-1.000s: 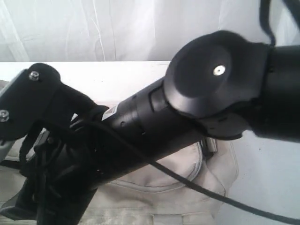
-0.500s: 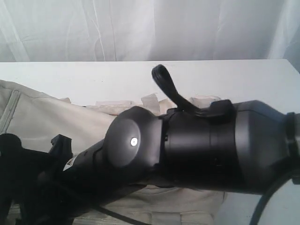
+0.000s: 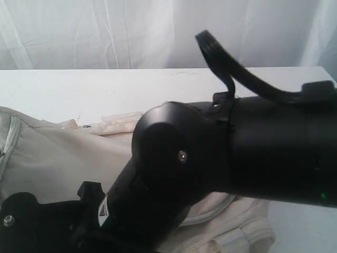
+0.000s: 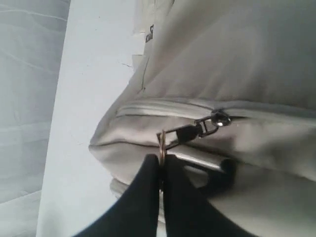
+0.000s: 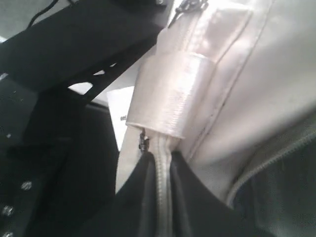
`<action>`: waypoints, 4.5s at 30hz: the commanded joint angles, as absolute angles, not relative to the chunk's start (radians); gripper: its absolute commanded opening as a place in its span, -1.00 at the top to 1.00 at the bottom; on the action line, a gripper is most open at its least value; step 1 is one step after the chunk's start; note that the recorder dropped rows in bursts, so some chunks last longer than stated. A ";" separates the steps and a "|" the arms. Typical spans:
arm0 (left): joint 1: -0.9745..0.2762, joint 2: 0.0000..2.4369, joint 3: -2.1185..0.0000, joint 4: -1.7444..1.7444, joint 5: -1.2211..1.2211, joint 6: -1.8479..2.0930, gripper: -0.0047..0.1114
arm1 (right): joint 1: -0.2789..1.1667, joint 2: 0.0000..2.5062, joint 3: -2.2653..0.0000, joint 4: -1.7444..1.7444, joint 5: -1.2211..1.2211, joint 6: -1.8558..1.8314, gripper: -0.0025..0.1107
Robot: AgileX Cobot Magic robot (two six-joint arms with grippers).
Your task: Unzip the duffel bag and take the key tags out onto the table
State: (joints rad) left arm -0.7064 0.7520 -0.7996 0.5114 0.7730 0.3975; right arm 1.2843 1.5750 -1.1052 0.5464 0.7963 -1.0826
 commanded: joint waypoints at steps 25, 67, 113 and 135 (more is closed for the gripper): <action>-0.497 0.976 -0.798 0.582 0.614 0.010 0.27 | 1.288 1.456 -1.095 0.490 0.863 -0.886 0.94; -0.497 0.081 -0.899 -0.044 1.023 -0.144 -0.12 | 1.288 1.557 -1.114 0.041 0.717 -0.748 0.39; -0.497 0.081 -0.899 -0.013 1.165 -0.155 -0.12 | 0.801 1.973 -1.574 -0.598 0.120 1.053 0.59; -0.497 0.081 -0.899 -0.048 1.199 -0.151 -0.12 | 0.779 1.660 -1.543 -0.392 0.679 -0.082 -0.35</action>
State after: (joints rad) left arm -0.4997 0.0880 -0.8929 -0.0366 1.1302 -0.1473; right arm 0.7788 1.6545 -1.5542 -0.3303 0.6858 -0.0747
